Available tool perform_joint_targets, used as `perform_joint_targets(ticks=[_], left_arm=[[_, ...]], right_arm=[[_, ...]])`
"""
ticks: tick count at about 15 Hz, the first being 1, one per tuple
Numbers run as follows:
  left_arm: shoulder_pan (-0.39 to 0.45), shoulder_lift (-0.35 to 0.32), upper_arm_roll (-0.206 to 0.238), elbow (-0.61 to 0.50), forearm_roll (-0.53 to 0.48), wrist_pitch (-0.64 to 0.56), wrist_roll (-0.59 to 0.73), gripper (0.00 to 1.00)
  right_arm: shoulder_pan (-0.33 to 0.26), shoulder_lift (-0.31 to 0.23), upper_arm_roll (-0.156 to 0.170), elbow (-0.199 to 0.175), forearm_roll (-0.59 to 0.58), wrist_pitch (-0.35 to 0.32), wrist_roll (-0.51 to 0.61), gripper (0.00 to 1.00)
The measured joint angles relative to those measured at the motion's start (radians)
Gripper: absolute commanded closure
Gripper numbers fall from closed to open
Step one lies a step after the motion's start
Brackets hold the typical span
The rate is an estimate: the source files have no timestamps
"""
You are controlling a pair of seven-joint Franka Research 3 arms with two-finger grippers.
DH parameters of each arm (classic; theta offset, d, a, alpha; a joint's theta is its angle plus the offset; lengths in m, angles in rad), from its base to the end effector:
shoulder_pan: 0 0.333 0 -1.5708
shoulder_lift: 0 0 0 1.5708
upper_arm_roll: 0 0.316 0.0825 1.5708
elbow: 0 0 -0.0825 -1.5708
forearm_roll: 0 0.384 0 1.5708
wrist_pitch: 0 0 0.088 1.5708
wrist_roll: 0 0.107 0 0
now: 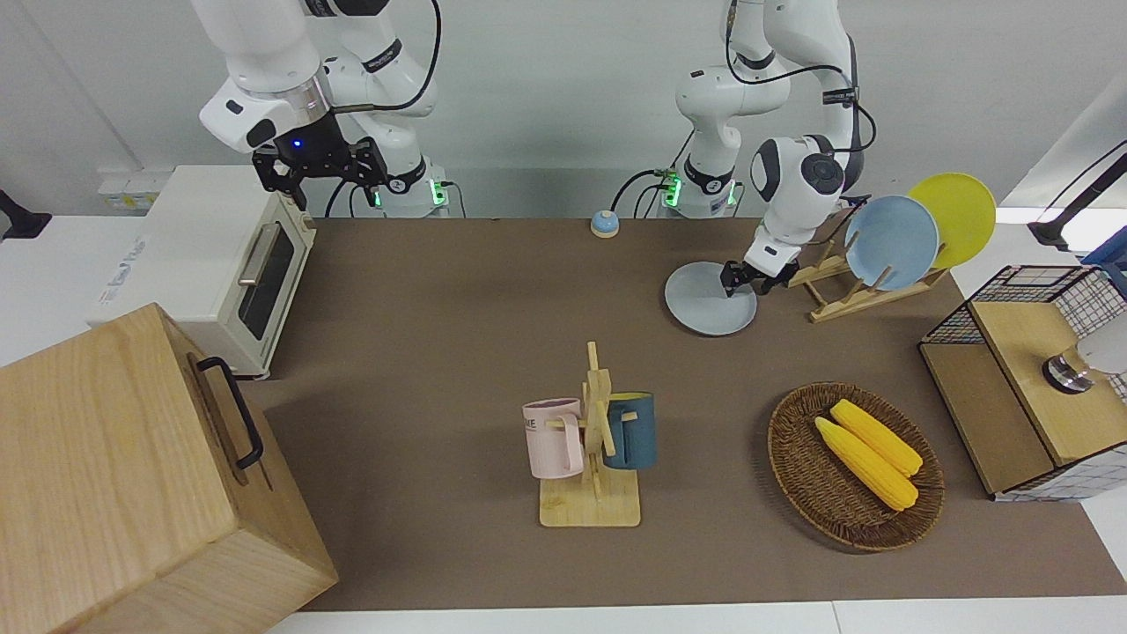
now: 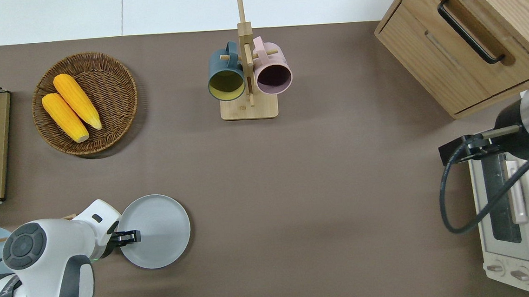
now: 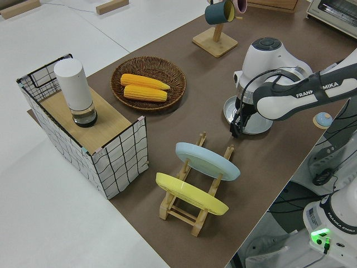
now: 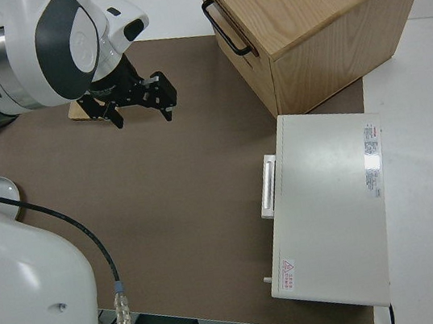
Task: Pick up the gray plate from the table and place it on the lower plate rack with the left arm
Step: 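Grasp the gray plate's rim with the left gripper and lift it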
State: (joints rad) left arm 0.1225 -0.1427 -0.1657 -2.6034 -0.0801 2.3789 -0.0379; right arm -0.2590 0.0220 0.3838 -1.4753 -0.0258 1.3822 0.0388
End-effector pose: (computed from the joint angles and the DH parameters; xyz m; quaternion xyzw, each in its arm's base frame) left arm 0.4211 -0.0175 0.2964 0.9986 0.0287 -0.0420 0.0131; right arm 0.5375 0.0617 0.6421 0.9975 0.0414 -0.0558 0.0133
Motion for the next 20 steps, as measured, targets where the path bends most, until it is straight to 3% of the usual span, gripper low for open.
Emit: perform_joint_targets(ticks=[1,14,20], left_arm=[[0.0,0.0,0.0,0.0,0.0,0.001,0.0,1.0],[-0.001,-0.013,-0.006,0.024,-0.004,-0.005,0.003,1.0],[-0.001,-0.017,-0.007,0.216,-0.004,-0.235,0.005,1.0]], right_arm=[[0.0,0.0,0.0,0.0,0.0,0.0,0.0,0.017],[0.0,0.0,0.0,0.0,0.0,0.0,0.0,0.017],[0.0,0.0,0.0,0.0,0.0,0.0,0.0,0.017]])
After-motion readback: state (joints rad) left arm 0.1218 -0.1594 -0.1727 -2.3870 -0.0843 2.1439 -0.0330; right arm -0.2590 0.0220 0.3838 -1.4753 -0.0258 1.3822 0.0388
